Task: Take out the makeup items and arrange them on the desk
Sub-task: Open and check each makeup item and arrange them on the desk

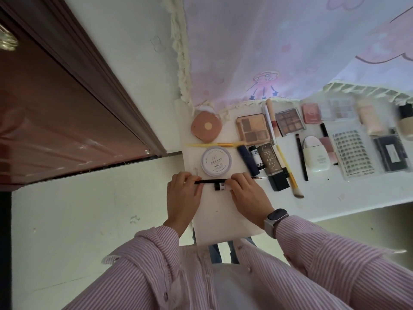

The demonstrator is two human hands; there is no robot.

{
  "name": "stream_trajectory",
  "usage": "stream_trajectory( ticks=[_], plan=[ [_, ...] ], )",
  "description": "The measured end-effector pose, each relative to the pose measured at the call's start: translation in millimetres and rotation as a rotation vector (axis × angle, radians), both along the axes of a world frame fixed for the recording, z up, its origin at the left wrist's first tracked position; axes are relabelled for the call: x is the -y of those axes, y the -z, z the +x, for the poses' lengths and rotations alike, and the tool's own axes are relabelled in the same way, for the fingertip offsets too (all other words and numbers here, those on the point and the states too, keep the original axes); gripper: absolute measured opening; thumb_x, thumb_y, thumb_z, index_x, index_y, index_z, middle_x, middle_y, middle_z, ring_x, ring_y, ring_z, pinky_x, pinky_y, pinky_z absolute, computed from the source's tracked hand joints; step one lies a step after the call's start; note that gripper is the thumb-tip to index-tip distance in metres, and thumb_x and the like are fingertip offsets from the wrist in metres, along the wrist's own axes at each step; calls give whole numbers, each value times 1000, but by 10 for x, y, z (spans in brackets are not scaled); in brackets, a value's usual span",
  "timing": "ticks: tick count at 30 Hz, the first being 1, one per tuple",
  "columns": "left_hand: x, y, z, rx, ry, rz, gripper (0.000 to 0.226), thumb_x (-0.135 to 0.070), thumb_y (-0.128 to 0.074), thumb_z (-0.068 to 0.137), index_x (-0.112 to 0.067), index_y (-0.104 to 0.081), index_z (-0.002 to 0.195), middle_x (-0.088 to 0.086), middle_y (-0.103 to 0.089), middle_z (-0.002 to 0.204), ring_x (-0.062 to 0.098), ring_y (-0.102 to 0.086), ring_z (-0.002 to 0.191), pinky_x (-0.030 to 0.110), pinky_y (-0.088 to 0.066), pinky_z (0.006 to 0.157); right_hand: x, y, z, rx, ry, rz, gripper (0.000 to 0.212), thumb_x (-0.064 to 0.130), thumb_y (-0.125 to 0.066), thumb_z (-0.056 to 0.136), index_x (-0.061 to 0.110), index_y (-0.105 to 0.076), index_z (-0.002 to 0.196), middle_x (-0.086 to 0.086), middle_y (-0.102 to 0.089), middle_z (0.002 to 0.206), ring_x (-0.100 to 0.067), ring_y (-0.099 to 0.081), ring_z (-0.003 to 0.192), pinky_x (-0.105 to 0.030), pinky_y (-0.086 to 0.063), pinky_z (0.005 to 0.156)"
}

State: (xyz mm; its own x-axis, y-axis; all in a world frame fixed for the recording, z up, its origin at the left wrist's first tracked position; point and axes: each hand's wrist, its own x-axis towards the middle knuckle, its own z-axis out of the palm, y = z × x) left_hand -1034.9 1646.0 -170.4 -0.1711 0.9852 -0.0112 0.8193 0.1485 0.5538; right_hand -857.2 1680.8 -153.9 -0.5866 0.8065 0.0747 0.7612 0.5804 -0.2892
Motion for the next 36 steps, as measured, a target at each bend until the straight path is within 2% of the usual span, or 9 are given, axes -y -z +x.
stream_trajectory(
  ticks=[7, 10, 13, 17, 20, 23, 30, 33, 36],
  plan=[
    [147, -36, 63, 130, -135, -12, 27, -4, -69, 76, -8, -65, 102, 10, -57, 105, 27, -51, 102, 35, -45, 84, 35, -95, 93, 60, -3, -72, 26, 8, -75, 70, 7, -67, 95, -7, -65, 89, -22, -60, 80, -33, -55, 68],
    [213, -108, 104, 236, -288, -17, 23, -4, -63, 81, -11, -64, 103, 2, -51, 109, 17, -44, 107, 19, -35, 86, -28, -193, 84, -116, 218, -554, 31, 15, -58, 86, 15, -53, 117, 3, -56, 100, -10, -49, 87, -23, -47, 82],
    [223, -229, 148, 311, -405, 19, 20, -4, -61, 83, -12, -63, 102, -5, -45, 107, 13, -46, 104, 20, -37, 83, -205, -321, 49, -354, 312, -902, 56, 12, -56, 88, 29, -31, 134, 7, -48, 83, -4, -48, 68, -10, -47, 64],
    [232, -400, 263, 353, -524, 76, 23, -5, -61, 84, -14, -62, 105, -5, -48, 106, 10, -54, 90, 22, -42, 76, -501, -520, 49, -561, 178, -1027, 54, 1, -56, 86, 33, -38, 126, -3, -50, 96, -15, -56, 74, -34, -57, 74],
    [229, -475, 467, 399, -624, 60, 24, -10, -60, 86, -16, -59, 109, -5, -57, 101, 7, -56, 81, 19, -43, 71, -711, -641, 81, -716, 202, -1126, 24, 0, -56, 87, 16, -54, 105, -14, -59, 98, -16, -64, 69, -26, -58, 66],
    [189, -572, 851, 518, -729, 69, 25, -15, -57, 89, -21, -56, 113, -11, -60, 91, 1, -58, 80, 10, -44, 67, -870, -712, 218, -626, 130, -1138, 5, 8, -56, 90, 10, -60, 88, -9, -65, 78, -12, -61, 57, -22, -54, 59],
    [129, -662, 1830, 485, -792, 41, 13, -32, -45, 94, -24, -53, 87, -11, -52, 61, 0, -48, 51, 15, -34, 51, -842, -731, 655, -440, -64, -1229, 29, 29, -60, 87, 6, -61, 71, 3, -48, 46, -7, -39, 39, -14, -34, 41],
    [234, -669, 2084, 443, -843, 65, 25, -29, -38, 96, -26, -43, 72, -10, -42, 54, 5, -39, 44, 18, -32, 47, -742, -716, 783, -428, -113, -1350, 27, 28, -56, 90, 10, -54, 69, 5, -44, 47, -6, -35, 41, -15, -30, 40],
    [340, -674, 2253, 523, -956, 83, 34, -26, -32, 98, -25, -41, 65, -9, -39, 52, 3, -37, 42, 14, -32, 46, -669, -709, 854, -299, -397, -1167, 19, 19, -51, 93, 17, -52, 74, 7, -46, 55, -3, -38, 47, -11, -33, 45]
  ],
)
